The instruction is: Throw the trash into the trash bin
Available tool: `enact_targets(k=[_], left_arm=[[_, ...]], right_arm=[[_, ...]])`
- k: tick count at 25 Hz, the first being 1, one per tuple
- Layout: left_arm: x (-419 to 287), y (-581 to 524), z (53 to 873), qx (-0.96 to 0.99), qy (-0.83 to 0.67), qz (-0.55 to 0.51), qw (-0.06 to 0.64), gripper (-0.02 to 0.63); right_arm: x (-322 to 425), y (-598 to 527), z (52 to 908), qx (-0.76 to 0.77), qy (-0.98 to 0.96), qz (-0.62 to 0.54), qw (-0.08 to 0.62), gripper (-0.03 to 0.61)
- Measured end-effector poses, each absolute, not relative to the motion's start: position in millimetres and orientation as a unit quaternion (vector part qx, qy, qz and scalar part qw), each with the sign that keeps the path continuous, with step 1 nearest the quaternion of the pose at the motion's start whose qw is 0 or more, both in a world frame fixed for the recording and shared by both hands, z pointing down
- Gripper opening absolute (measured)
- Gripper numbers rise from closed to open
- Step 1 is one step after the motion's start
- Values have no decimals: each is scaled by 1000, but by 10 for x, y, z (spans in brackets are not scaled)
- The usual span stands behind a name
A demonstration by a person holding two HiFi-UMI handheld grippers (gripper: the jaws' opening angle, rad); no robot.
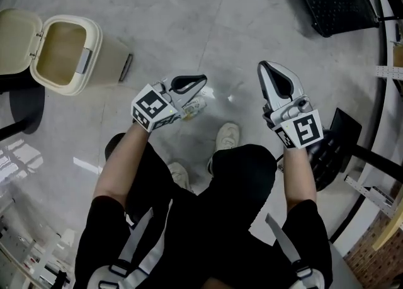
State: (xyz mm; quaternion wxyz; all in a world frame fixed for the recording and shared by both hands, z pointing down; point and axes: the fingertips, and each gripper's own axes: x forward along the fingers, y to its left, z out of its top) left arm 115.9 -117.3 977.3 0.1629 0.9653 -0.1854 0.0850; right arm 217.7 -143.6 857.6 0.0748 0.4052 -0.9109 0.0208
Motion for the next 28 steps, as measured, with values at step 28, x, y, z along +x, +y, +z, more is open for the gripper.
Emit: enact_targets(k=[28], left_arm=[[1007,81,12834,831,-61,492,251,253]], right_arm=[[2617,-1017,9601,441,-878,159,97,6]])
